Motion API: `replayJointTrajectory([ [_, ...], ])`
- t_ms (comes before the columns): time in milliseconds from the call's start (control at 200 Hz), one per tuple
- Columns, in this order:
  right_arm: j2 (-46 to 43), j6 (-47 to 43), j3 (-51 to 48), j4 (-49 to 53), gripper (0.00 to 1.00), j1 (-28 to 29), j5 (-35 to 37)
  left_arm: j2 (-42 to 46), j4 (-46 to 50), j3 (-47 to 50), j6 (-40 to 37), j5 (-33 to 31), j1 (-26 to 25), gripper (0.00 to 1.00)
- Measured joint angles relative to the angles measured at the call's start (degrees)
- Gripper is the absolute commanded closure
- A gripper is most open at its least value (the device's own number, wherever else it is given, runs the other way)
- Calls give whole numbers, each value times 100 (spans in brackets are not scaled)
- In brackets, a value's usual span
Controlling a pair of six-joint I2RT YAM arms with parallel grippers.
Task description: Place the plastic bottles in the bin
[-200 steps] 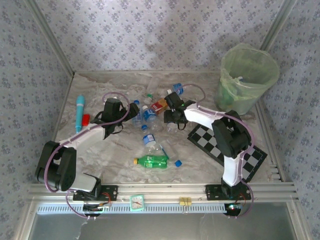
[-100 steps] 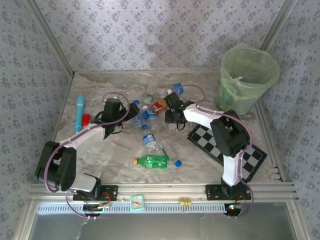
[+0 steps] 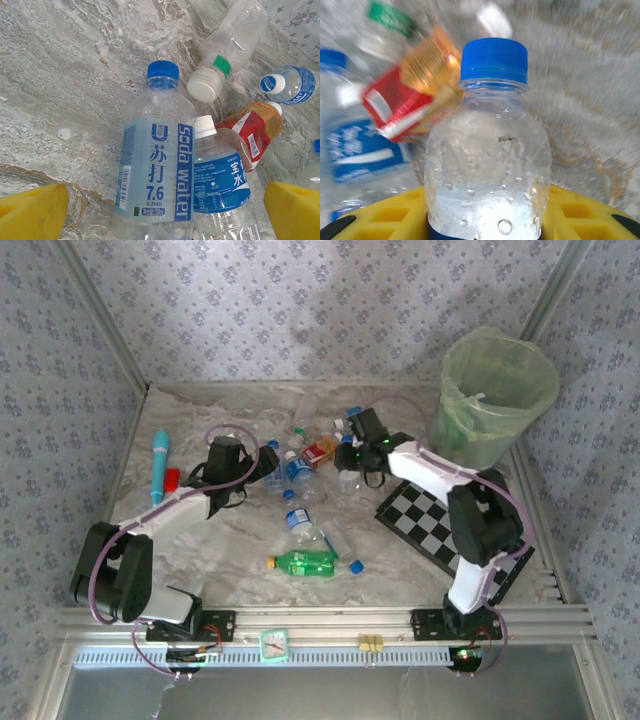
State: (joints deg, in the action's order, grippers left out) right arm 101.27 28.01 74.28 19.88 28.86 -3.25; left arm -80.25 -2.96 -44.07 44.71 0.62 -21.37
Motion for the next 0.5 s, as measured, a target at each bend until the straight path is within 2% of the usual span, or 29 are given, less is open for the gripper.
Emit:
replayJointTrajectory([
  [245,-1220,-149,205,-136,59,-1405,-817,-4,-33,0,42,131,0,0],
  [500,-1974,-149,741,-221,61,-2643,-1233,-184,-146,-2,4,306,-92,0],
])
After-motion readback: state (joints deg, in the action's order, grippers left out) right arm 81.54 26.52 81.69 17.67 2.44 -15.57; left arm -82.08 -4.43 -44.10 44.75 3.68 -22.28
